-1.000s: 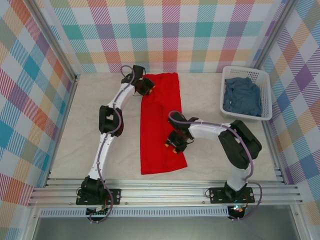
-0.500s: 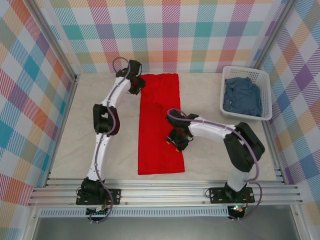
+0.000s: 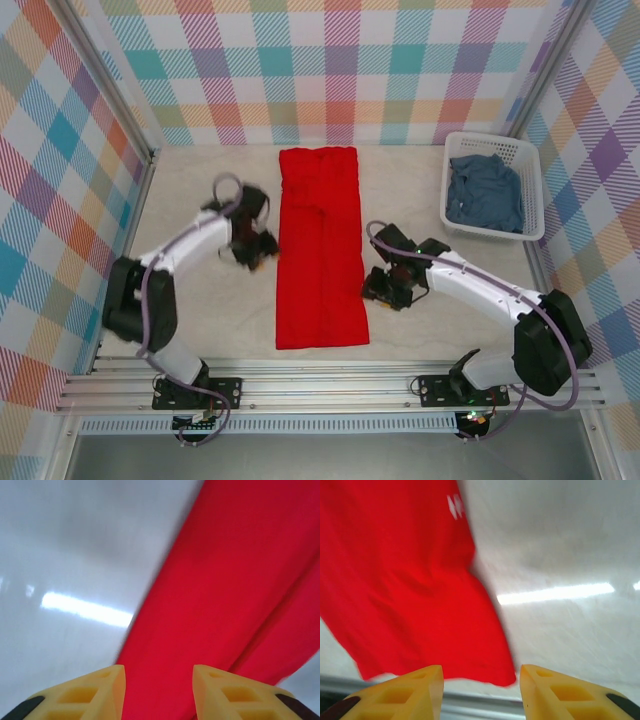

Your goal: Fold and stack the t-shirts

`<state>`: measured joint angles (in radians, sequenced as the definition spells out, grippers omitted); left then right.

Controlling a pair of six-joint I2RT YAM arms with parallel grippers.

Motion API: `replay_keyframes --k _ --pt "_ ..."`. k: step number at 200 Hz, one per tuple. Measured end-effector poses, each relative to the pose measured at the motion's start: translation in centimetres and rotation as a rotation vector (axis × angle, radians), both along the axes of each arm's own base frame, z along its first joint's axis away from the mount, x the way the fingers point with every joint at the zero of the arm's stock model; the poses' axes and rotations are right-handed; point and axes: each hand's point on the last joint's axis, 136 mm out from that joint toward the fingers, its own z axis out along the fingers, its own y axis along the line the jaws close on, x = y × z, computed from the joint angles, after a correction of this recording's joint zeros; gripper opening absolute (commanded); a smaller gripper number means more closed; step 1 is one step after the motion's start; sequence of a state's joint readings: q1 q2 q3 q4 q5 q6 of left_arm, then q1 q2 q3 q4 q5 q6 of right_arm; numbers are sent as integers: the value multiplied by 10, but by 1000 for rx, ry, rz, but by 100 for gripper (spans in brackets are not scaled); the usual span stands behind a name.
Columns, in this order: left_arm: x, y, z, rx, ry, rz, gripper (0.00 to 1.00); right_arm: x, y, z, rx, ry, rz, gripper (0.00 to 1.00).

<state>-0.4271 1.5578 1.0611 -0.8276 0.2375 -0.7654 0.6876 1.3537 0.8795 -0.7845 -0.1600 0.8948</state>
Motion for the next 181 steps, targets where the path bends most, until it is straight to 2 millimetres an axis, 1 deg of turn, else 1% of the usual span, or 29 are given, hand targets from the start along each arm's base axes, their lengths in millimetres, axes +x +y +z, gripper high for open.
replay_keyframes --k 4,7,9,10,14,15,21,31,43,59,77,96,107,121,140,159,181 --pt "-22 -2 -7 -11 38 -24 42 -8 -1 -5 3 26 15 45" --pt "-43 -3 -14 -17 75 -47 43 -13 -1 -8 6 42 25 45" --pt "-52 -4 -16 -23 90 -54 43 -17 -1 -11 8 55 30 45" --pt "-60 -5 -19 -28 104 -62 43 -18 -1 -12 8 60 32 45" --pt "-78 -3 -24 -32 134 -75 44 -26 -2 -17 12 84 43 45" --pt "-86 -3 -26 -36 147 -79 44 -27 -2 -18 13 89 43 45" --pt "-111 0 -32 -48 185 -89 45 -37 -2 -24 18 119 56 45" --pt "-139 4 -37 -76 218 -85 46 -50 -2 -33 29 164 60 45" --pt "-153 4 -37 -119 219 -67 46 -61 -2 -41 38 196 61 45" --pt "-154 -2 -36 -170 196 -50 47 -67 2 -47 49 218 52 44" --pt "-143 -11 -35 -210 162 -31 46 -64 7 -49 58 213 36 42" --pt "-131 -21 -35 -242 128 -17 41 -60 10 -49 63 201 15 40" --pt "-127 -24 -38 -246 125 -16 37 -58 11 -50 64 200 5 38" --pt "-126 -26 -45 -234 142 -16 33 -57 13 -55 58 209 -9 37" --pt "-127 -26 -50 -223 153 -18 32 -60 13 -64 25 240 -16 37" --pt "-127 -26 -50 -220 148 -36 31 -59 15 -64 2 245 -27 36" --pt "-131 -26 -52 -211 156 -61 28 -60 15 -65 -28 253 -44 32"
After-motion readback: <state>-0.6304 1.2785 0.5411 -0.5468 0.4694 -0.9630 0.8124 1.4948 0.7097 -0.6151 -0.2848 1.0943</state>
